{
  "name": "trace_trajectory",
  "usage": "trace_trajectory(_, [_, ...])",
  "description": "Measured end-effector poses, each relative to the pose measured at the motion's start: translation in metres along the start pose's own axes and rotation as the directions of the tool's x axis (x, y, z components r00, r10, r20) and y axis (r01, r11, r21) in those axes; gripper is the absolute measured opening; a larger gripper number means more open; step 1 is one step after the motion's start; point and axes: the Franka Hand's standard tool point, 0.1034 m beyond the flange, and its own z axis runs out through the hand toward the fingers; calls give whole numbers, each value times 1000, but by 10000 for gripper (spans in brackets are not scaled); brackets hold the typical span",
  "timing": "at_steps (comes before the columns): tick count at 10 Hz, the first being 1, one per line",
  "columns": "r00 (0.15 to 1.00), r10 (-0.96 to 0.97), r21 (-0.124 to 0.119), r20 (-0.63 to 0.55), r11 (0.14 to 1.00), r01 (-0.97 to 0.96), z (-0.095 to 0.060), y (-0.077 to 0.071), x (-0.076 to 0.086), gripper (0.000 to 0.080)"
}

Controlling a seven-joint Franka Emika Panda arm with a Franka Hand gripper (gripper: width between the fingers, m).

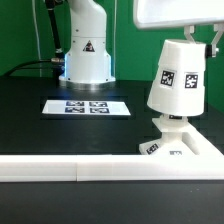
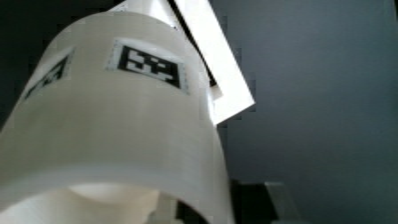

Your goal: Assemble lamp

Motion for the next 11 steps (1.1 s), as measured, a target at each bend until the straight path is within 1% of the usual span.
trace_trajectory(4, [1000,-29,0,-10,1000,29,15,3,-1,46])
trace_trajectory(6, [999,-33,-1,-10,999,33,15,5,0,46])
trace_trajectory(7, [999,-46,0,-12,999,46,14,7,3,126])
trace_trajectory(8, [998,-62,1,-15,998,62,11,10,7,126])
trace_trajectory(9, [997,-73,1,-19,997,73,9,13,10,304])
trace_trajectory(10, [996,-83,2,-22,997,83,7,16,13,304])
trace_trajectory(11, [997,-80,0,-15,997,80,3,17,13,517])
